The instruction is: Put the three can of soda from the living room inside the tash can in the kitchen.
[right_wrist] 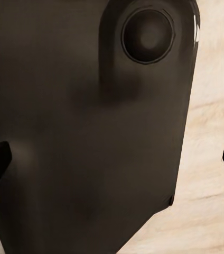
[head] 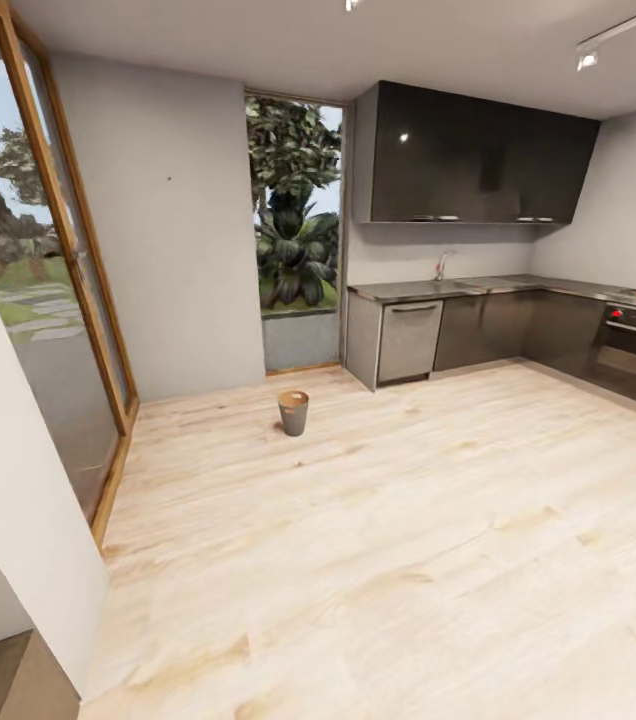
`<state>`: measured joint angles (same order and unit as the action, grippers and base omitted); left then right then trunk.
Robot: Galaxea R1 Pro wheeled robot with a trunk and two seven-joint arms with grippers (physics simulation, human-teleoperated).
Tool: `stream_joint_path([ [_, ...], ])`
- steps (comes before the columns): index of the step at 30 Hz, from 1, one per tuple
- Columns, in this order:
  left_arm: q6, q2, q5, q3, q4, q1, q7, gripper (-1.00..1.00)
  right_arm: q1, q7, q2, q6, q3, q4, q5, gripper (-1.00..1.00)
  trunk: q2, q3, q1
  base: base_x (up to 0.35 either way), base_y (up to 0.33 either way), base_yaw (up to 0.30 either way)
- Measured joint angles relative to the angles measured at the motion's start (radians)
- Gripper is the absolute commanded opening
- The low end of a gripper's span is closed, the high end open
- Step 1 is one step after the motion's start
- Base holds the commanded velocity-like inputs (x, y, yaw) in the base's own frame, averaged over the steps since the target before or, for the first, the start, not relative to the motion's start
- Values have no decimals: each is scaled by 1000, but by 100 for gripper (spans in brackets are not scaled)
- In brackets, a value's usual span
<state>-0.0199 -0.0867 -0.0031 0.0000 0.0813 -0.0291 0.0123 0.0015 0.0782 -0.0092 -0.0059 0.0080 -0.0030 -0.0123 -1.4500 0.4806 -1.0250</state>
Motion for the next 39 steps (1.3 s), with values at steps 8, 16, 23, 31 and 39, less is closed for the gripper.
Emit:
stream_joint_path([
  [8, 1, -9, -1, 0, 0, 0, 1, 100, 0, -1, 0, 1, 0, 0, -1, 100, 0, 0, 0, 343, 0, 2],
  [16, 0, -11, -1, 0, 0, 0, 1, 100, 0, -4, 0, 1, 1, 1, -2, 100, 0, 0, 0, 343, 0, 0],
  [23, 0, -11, -1, 0, 0, 0, 2, 100, 0, -7, 0, 1, 1, 1, -1, 100, 0, 0, 0, 343, 0, 124],
  [31, 0, -12, 0, 1, 0, 0, 1, 100, 0, -7, 0, 1, 0, 1, 0, 100, 0, 0, 0, 343, 0, 103],
  [39, 0, -12, 0, 1, 0, 0, 0, 100, 0, -8, 0, 1, 0, 0, 0, 100, 0, 0, 0, 343, 0, 10],
])
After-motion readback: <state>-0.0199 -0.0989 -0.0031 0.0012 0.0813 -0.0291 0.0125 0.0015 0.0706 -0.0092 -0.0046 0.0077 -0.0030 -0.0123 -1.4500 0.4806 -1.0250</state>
